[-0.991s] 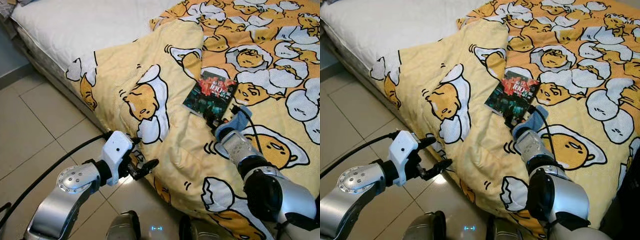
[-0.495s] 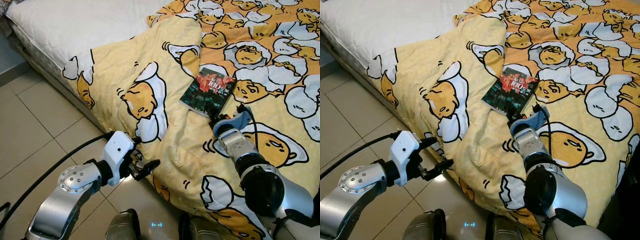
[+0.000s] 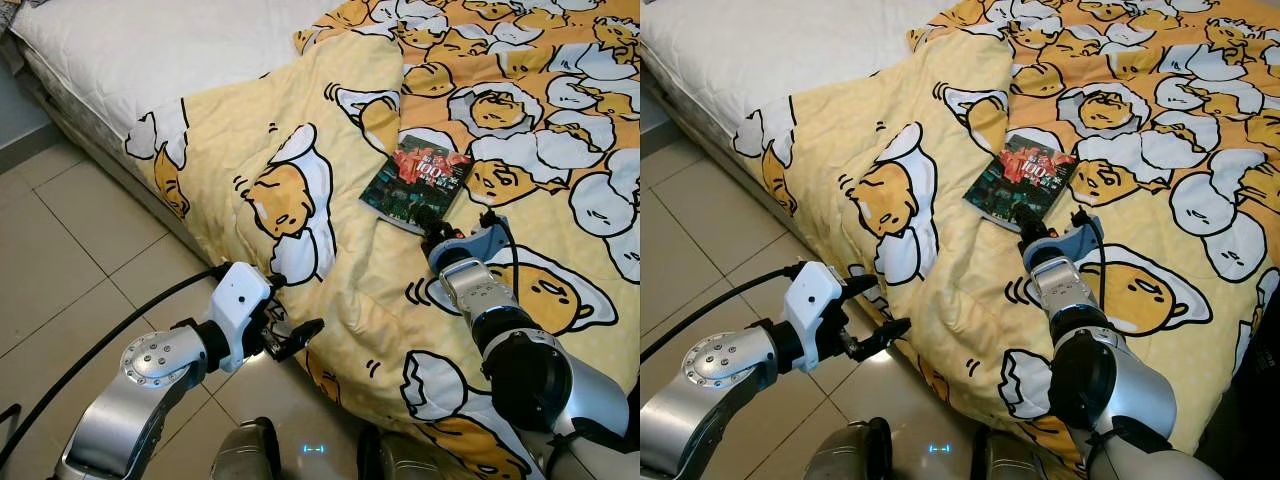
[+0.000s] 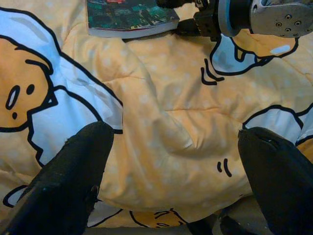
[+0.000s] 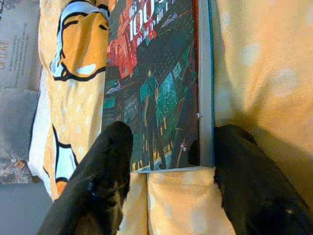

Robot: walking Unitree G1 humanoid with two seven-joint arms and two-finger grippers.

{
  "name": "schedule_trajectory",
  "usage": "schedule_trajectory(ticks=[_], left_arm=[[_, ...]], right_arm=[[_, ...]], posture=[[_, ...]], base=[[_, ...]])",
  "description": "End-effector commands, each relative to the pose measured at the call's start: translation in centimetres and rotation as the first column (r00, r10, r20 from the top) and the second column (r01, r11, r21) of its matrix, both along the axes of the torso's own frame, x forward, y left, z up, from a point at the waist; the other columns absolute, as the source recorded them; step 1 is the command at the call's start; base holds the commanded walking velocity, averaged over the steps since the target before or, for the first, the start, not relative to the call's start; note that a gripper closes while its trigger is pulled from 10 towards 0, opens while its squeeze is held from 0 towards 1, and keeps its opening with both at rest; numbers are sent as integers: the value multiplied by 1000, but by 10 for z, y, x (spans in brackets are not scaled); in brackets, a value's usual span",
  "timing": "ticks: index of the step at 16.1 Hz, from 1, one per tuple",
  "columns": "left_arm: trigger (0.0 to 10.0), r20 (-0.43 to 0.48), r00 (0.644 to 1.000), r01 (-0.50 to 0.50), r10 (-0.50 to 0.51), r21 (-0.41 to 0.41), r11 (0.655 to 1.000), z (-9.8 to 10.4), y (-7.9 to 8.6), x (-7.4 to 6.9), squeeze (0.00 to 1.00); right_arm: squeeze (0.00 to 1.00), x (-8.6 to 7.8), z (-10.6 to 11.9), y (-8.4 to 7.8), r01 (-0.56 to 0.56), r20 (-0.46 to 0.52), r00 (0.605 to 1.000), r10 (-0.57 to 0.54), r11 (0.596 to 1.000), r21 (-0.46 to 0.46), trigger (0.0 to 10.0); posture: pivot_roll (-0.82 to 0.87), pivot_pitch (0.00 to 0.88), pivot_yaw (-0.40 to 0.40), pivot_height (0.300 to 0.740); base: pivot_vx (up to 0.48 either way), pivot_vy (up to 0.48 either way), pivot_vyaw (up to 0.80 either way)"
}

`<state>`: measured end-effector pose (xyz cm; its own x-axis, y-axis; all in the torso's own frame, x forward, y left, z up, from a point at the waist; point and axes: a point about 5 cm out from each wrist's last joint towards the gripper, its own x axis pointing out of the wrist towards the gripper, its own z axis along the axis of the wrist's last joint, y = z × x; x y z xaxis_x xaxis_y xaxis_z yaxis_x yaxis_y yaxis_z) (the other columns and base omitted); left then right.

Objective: Clean up the room

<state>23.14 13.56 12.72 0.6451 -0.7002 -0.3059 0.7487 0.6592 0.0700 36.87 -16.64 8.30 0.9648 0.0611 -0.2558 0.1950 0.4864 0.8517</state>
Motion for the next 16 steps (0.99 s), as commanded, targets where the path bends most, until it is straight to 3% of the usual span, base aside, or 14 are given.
schedule_trajectory(ticks=[1,12,16], left_arm=[[10000,-10,1000,14,-14,-2,1000,-1,-3,-2,820],[10000,-4,1000,8,-8,5,1000,-2,-2,0,820],[10000,2,1000,-5,5,-1,1000,-2,-1,-2,820]], right_arm=[[0,1,2,2,-20,10,1000,20,1000,-4,0],[0,0,1,3,-19,12,1000,19,1000,-5,0],[0,-11,-13,-6,-51,30,998,49,997,51,0]], posture=[[152,223,-14,740],[149,216,-17,740],[136,197,-27,740]], base=[[0,0,0],[0,0,0],[0,0,0]])
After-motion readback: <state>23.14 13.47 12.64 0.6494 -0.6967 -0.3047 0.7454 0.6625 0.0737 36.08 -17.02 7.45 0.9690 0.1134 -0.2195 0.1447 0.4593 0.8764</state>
